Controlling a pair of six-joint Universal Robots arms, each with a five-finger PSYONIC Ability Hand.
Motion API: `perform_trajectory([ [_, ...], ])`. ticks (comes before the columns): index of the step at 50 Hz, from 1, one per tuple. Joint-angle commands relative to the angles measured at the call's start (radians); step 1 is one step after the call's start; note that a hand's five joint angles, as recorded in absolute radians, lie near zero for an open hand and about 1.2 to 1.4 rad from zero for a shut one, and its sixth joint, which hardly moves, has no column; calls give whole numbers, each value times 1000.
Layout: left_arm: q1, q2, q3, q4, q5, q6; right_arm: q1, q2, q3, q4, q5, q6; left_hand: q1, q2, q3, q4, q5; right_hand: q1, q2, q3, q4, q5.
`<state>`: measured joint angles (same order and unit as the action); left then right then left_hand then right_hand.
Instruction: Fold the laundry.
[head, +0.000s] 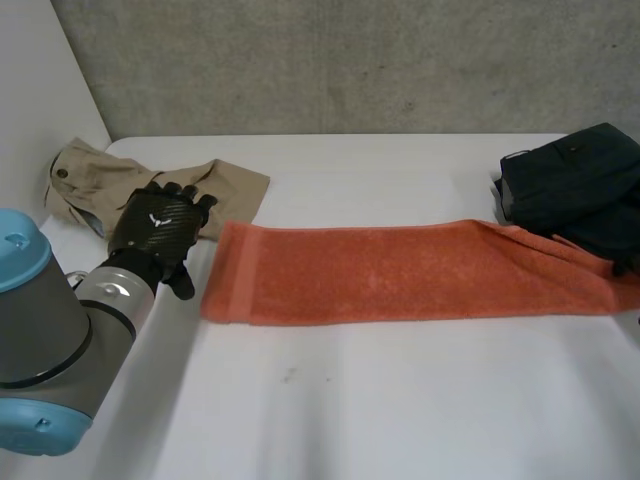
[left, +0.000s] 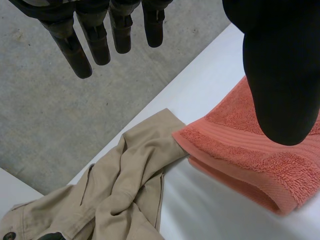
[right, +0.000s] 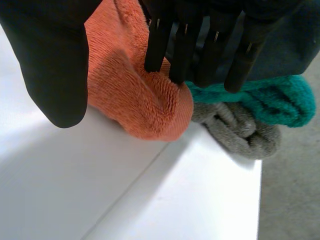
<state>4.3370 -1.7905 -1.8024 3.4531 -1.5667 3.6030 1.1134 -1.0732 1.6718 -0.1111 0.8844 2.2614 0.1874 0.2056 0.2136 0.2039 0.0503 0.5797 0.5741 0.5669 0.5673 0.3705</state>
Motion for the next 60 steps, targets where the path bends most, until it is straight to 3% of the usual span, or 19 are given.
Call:
perform_trajectory([
  [1, 0, -7, 0, 5, -1, 0, 3, 32, -7, -120, 1, 9, -13, -31, -39, -29, -50, 104, 110, 117, 117, 139],
  [9, 0, -10, -3, 6, -1, 0, 3, 113, -57, -147, 2, -2, -13, -31, -39, -29, -50, 341, 347, 354, 354, 376],
  [10, 0, -12, -2, 6, -1, 0, 3, 122, -64, -148, 4, -2, -13, -31, -39, -29, -50, 705, 711, 718, 718, 740],
  [11, 0, -15, -3, 6, -1, 0, 3, 124, -66, -150, 5, 1, -13, -31, -39, -29, -50, 815, 821, 828, 828, 850],
  [17, -2, -9, -6, 5, -4, 0, -6, 90, -49, -162, 30, 32, -13, -31, -39, -29, -50, 817, 822, 829, 829, 851],
  [23, -3, 5, -8, 3, -4, 0, -9, -74, -55, -153, 100, 128, -13, -31, -39, -29, -50, 817, 822, 829, 829, 851],
  [29, -3, 20, -8, 3, -6, 0, -3, -116, -67, -140, 102, 141, -13, -31, -39, -29, -50, 817, 822, 829, 829, 851],
  [32, -5, 22, -9, 3, -4, -1, 0, -116, -72, -130, 102, 141, -13, -31, -39, -29, -50, 317, 322, 329, 329, 351],
  [37, -5, 25, -17, 3, -1, -1, -1, -113, -73, -81, 99, 138, -13, -31, -39, -29, -50, 447, 453, 460, 460, 482],
  [38, -5, 25, -18, 3, -1, -1, -1, -107, -80, -65, 99, 138, -13, -31, -39, -29, -50, 616, 622, 629, 629, 651],
  [41, -5, 25, -20, 3, -1, -1, -4, -105, -92, -56, 97, 144, -13, -31, -39, -29, -50, 816, 822, 829, 828, 851],
  [46, -5, 25, -23, 3, -1, -1, -9, -100, -107, -55, 102, 142, -13, -31, -39, -29, -50, 817, 822, 829, 829, 851],
  [47, -5, 25, -23, 3, -1, -1, -9, -99, -109, -53, 105, 144, -13, -31, -39, -29, -50, 812, 817, 825, 824, 846],
  [48, -5, 25, -25, 3, -1, -1, -9, -97, -109, -51, 107, 144, -13, -31, -39, -29, -50, 547, 553, 560, 560, 582],
  [49, -5, 25, -26, 3, -1, -1, -9, -93, -100, -50, 108, 144, -13, -31, -39, -29, -50, 71, 76, 84, 83, 106],
  [60, -17, 22, -29, 3, -1, -3, -55, -50, -70, -5, 68, 127, -13, -31, -39, -29, -50, 69, 75, 82, 81, 104],
])
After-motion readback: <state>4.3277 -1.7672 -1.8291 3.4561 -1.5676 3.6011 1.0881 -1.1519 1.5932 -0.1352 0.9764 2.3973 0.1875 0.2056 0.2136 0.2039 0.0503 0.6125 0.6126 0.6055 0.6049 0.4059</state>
